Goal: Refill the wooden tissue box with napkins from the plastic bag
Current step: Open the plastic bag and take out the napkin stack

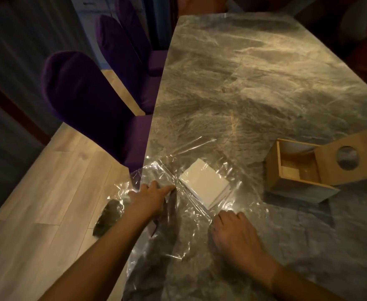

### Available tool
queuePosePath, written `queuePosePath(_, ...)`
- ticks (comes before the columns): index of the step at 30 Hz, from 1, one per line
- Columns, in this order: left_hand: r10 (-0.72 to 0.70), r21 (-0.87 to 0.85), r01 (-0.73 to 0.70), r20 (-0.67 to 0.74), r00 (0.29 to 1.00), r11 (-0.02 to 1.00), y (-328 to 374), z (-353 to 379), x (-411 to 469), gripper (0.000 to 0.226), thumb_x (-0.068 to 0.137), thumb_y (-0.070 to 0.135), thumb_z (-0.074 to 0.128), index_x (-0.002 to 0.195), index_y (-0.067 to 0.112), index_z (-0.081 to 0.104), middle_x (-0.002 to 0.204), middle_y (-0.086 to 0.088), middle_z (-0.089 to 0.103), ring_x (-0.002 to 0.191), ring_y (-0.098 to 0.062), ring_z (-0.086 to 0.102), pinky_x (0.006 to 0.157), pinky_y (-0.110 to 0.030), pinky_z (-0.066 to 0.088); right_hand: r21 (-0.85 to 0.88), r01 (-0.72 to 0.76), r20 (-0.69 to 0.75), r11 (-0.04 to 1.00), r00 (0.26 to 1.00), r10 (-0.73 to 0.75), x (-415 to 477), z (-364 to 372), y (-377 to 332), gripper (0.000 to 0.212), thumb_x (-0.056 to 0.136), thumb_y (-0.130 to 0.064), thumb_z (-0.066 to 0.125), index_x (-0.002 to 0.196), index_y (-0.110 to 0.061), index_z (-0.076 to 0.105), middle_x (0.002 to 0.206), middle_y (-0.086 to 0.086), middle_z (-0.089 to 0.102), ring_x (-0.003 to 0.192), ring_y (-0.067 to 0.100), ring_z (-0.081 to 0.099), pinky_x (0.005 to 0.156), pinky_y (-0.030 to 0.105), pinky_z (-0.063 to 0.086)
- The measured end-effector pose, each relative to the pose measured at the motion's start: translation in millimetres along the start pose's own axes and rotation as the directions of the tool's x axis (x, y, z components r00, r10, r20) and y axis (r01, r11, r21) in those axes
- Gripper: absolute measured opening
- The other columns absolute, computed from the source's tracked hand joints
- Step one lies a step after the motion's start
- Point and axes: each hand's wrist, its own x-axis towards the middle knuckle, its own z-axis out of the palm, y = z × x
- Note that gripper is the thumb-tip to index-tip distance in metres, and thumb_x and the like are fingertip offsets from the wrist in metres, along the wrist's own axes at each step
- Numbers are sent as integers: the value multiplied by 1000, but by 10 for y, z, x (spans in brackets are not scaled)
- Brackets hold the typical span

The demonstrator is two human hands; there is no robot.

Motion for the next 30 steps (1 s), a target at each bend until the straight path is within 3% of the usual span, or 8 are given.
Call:
queuePosePath(3, -35, -58, 33, -35, 999, 998, -5, 42, 79, 68, 83, 31, 64, 138, 44, 25, 145, -8, 34, 130, -36, 35, 100, -54, 39, 4, 51, 37, 999, 998, -51, -35, -6, -140, 15, 59, -24, 64, 69, -12, 64, 66, 4, 61, 61, 22, 55, 57, 33, 46)
queuePosePath(5, -81, -158, 68, -78, 994, 985, 27, 87, 89, 54, 84, 50, 55, 131, 35, 35, 142, -9, 37, 128, -37, 37, 101, -55, 38, 32, 47, 59, 998, 997, -49, -19, -48, -188, 19, 55, -26, 71, 68, -14, 64, 63, 3, 62, 58, 20, 55, 55, 30, 46)
queuePosePath(8, -101, -196, 82, -86, 991, 977, 77, 188, 74, 82, 72, 70, 55, 136, 28, 27, 151, -13, 22, 136, -41, 24, 104, -60, 33, 93, 13, 52, 996, 998, -18, 43, -157, -150, 26, 49, -36, 80, 63, -20, 65, 58, -3, 63, 52, 15, 57, 54, 25, 48)
queuePosePath(12, -58, -217, 33, -110, 992, 976, 50, 218, 62, 92, 68, 63, 65, 141, 28, 19, 156, -10, 7, 141, -40, 9, 106, -65, 27, 154, -126, -31, 980, 991, 132, 183, -260, 98, 12, 69, -32, 62, 72, -21, 64, 70, -3, 67, 62, 15, 60, 60, 29, 51)
queuePosePath(17, 90, -195, -106, -92, 992, 975, -41, 150, 120, 97, 69, 52, 71, 145, 30, 15, 159, -5, 1, 145, -31, -2, 116, -55, 7, 202, -177, 61, 963, 984, 168, 288, -194, 389, 28, 81, -29, 55, 100, -11, 64, 107, 10, 67, 95, 29, 63, 83, 41, 50)
queuePosePath(23, 190, -135, -185, 21, 982, 973, -26, 40, 219, 95, 71, 36, 75, 146, 33, 16, 159, -5, -4, 145, -30, -7, 116, -50, 1, 251, -133, 107, 959, 988, 109, 152, -112, 339, 33, 84, -37, 33, 96, -18, 57, 99, 1, 65, 87, 22, 61, 81, 36, 47)
queuePosePath(25, 191, -100, -189, 9, 982, 977, 41, 8, 202, 87, 76, 33, 71, 145, 28, 19, 158, -7, 5, 145, -31, 1, 116, -49, 6, 254, -135, 100, 958, 989, 112, 126, -103, 316, 30, 84, -37, 34, 95, -20, 56, 95, 0, 65, 84, 20, 61, 78, 34, 48)
queuePosePath(30, 193, -307, -311, -360, 913, 900, 309, 58, 125, 37, 92, 20, 47, 129, 15, 47, 133, -7, 51, 119, -24, 47, 98, -35, 39, 270, -147, 120, 952, 986, 118, 128, -123, 345, 32, 84, -37, 32, 98, -20, 55, 99, -1, 63, 88, 20, 59, 79, 34, 46)
